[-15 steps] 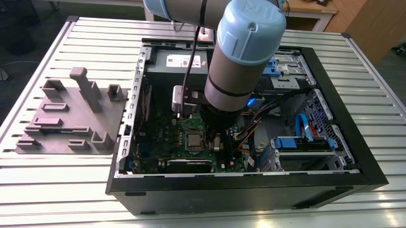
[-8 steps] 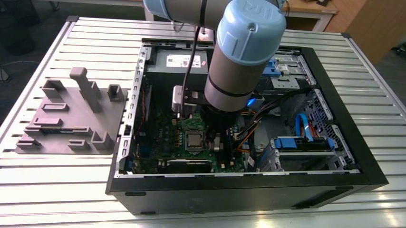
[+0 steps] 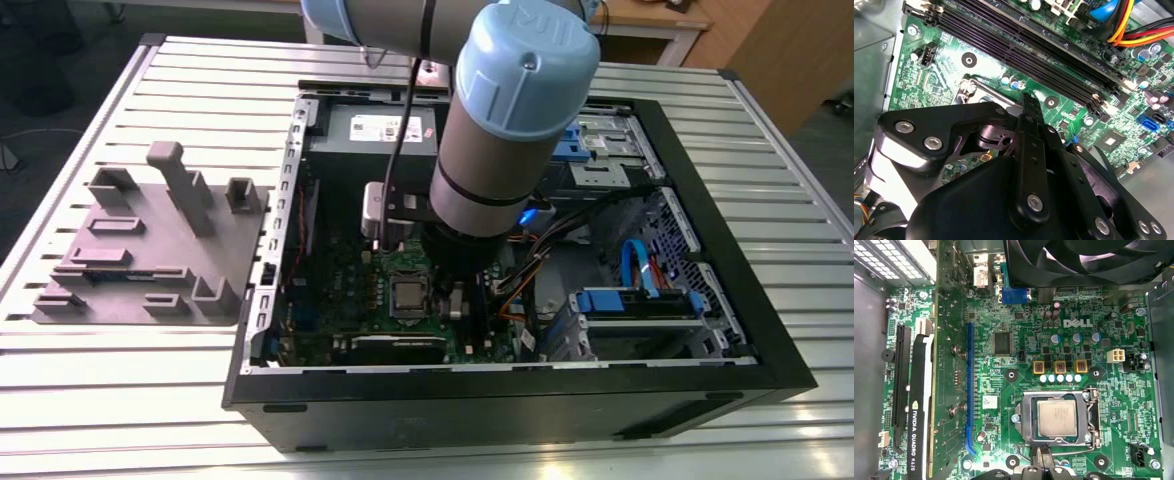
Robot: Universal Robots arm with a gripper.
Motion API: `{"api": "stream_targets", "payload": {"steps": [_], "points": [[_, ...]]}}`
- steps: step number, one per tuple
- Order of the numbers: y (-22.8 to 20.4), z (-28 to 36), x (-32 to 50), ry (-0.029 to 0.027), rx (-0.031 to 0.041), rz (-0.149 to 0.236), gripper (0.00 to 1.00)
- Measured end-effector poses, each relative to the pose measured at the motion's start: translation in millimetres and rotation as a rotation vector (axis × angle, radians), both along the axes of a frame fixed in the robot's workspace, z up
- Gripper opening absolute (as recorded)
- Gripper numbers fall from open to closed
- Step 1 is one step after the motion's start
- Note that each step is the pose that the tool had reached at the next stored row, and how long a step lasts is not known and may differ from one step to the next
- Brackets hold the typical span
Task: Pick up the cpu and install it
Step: 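Install the first cpu locking lever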
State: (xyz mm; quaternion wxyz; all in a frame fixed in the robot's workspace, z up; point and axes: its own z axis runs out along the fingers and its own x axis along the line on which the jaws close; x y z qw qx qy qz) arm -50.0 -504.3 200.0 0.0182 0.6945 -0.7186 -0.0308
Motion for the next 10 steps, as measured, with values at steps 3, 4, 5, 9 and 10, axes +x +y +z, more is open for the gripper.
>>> {"api": "stream_targets", "payload": {"steps": [3,4,5,9,10], "points": [[0.0,-1.2,0.0,-0.0001,0.0,0.0,0.1],[0.0,-1.7,0.0,-0.0001,0.0,0.0,0.1],[0.0,-2.3,0.0,-0.0001,0.0,0.0,0.1],[0.0,-3.8,0.0,-0.0001,0.0,0.0,0.1],[0.0,-4.2,0.0,-0.0001,0.0,0.0,0.1]]}}
